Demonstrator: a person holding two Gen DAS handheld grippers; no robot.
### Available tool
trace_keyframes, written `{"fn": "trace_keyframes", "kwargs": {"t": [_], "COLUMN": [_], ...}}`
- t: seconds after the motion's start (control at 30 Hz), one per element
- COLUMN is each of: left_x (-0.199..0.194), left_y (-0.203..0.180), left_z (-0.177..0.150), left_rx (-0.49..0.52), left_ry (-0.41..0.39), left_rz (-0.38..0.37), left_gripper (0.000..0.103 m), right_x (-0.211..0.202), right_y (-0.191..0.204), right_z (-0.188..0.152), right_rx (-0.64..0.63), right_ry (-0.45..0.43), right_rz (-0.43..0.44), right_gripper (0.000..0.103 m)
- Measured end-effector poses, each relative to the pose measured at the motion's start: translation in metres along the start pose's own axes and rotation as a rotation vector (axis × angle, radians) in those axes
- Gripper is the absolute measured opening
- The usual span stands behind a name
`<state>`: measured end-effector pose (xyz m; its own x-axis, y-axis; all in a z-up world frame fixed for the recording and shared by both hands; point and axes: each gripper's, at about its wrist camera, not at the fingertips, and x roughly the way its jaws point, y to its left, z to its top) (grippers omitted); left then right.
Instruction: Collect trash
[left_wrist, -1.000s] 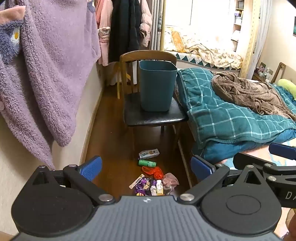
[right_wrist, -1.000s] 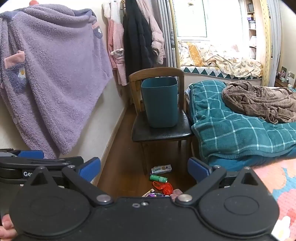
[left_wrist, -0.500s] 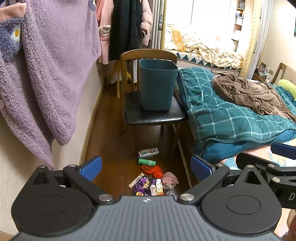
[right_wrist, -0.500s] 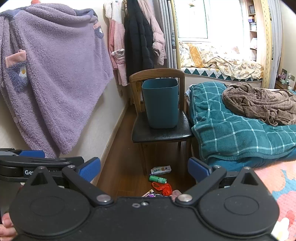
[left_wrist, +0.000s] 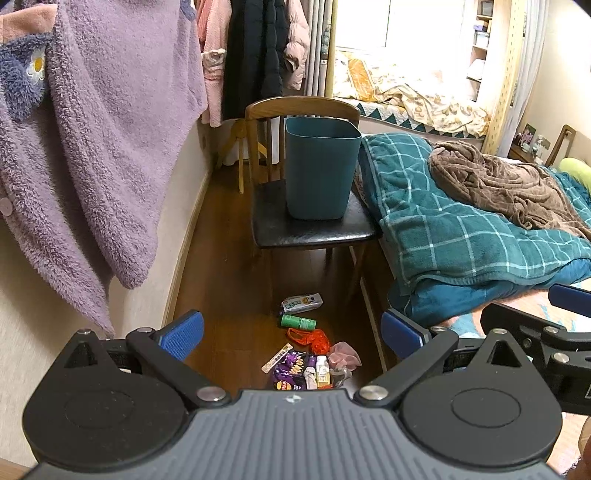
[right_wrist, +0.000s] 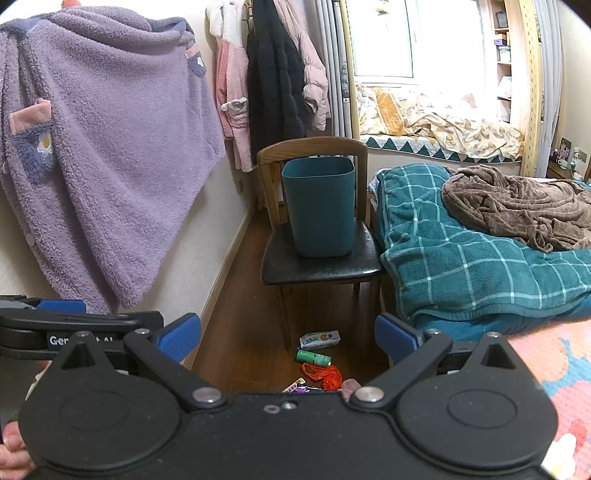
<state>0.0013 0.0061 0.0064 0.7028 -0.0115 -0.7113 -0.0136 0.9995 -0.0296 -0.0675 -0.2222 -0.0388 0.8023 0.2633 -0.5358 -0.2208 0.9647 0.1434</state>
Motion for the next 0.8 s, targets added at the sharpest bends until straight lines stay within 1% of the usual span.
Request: {"fn": "trace_keyframes", "kwargs": {"t": [0.8], "left_x": [0.0001], "left_y": [-0.0030], "left_z": [-0.0050], "left_rx": [0.011], "left_ry": [0.003], "left_rz": [-0.002], "left_gripper": [0.103], "right_x": [-0.0032], "right_y": [-0.0058], "right_z": [0.0008], "right_rx": [0.013], "right_ry": [-0.003], "right_rz": [-0.007], "right_gripper": [0.101]}}
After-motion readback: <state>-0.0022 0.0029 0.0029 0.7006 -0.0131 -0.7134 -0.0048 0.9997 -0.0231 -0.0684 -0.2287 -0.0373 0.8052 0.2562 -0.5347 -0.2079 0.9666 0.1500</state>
